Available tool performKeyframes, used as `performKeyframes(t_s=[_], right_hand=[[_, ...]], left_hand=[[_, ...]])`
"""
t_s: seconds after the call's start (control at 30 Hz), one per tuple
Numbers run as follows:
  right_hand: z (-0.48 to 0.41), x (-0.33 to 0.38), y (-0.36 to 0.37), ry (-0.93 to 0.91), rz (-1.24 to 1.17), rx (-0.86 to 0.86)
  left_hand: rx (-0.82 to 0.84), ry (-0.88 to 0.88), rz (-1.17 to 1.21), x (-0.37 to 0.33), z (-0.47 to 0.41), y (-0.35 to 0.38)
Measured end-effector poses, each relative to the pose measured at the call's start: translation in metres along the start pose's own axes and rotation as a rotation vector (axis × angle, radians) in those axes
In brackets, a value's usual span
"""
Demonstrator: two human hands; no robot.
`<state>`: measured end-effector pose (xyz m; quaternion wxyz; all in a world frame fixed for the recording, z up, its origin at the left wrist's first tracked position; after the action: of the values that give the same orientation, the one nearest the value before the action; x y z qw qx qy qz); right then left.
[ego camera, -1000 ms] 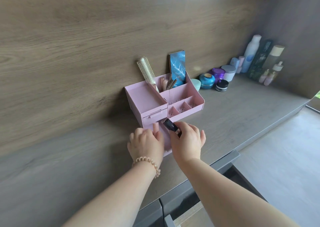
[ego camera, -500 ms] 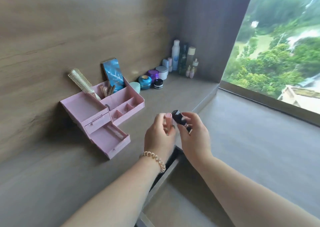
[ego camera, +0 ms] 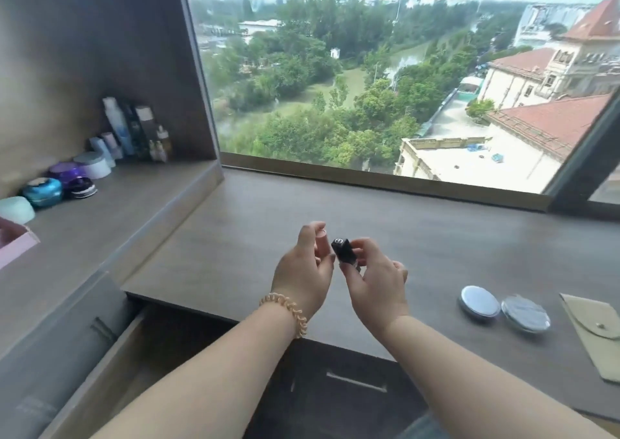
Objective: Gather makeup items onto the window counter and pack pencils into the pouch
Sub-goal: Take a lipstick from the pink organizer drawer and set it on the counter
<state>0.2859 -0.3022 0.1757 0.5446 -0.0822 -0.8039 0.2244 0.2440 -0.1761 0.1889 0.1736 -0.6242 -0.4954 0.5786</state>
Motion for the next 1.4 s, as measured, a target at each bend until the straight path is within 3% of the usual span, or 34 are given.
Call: performKeyframes(t_s=[0.2,0.37,0.53,0.93,1.4], right_hand=[[0.021,-0.118,-0.158,0.156,-0.053,-0.115],[0.029,-0.180,-0.214,0.312,-0.075,-0.112],[0.019,-0.221,-0.207,0.391,-0.081,-0.117],[-0.045,-0.268,-0.156,0.412,0.218,-0.011],[-0.052,-0.289,-0.148,0.390,0.248,0.091]], left_hand=[[0.134,0.082,0.025,-0.146,0.007,0.132],[0.240,0.040,0.000,-0.174,0.019,0.201],[0.286,-0.021,-0.067,-0.153,0.008,0.229],[0.418,0.022,-0.117,-0.112,-0.046,0.288],[0.506,0.111,-0.066,-0.110,-0.054,0.322]])
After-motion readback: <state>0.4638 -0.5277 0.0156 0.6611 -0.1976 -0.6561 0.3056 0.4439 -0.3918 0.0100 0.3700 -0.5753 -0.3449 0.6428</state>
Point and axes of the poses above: each hand's wrist, its own z-axis away from the middle knuckle, its own y-axis out of the palm, x = y × z, the point moved 7 cm from there along -z, towards the middle knuckle, and after that the axes turned 15 degrees about -z, right-handed, at the moved point
